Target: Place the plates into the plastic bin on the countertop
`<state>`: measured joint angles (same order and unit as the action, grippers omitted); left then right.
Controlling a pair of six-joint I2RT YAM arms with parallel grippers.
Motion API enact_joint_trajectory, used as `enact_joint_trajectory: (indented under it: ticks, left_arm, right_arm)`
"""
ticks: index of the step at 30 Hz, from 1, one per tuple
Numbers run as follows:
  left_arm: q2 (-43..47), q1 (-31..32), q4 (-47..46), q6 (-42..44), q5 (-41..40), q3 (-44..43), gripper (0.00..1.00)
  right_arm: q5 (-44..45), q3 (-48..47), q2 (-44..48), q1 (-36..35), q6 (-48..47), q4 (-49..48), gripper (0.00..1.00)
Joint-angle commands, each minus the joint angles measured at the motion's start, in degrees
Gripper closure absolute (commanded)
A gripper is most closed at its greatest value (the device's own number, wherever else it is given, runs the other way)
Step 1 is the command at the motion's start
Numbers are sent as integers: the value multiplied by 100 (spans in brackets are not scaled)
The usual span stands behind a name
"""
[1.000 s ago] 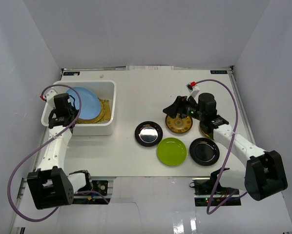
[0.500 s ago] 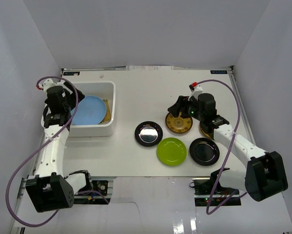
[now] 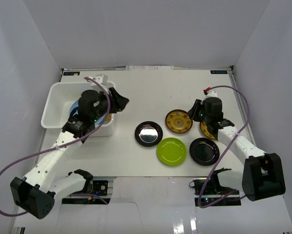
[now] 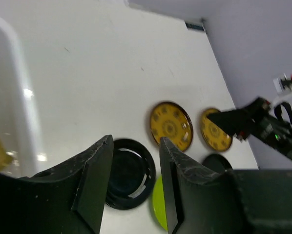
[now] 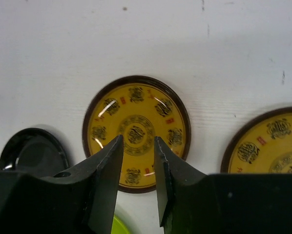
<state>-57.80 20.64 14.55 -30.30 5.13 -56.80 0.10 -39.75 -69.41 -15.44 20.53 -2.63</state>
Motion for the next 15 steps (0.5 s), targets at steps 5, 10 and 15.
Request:
enact_joint_trajectory:
  ticks: [5,10,15]
  left_arm:
    - [-302,2170,312,-379,-1530,756,48]
    - [-468,3076,417,-1151,-2629,1267,43]
    - [-732,3437,620,-1768,-3525,1565,26]
  right_arm:
    - [324,634,51,111,56,70,54]
    - [482,802,-178,155,188,-88,47]
    - [342,723,-520,261,205,-211,47]
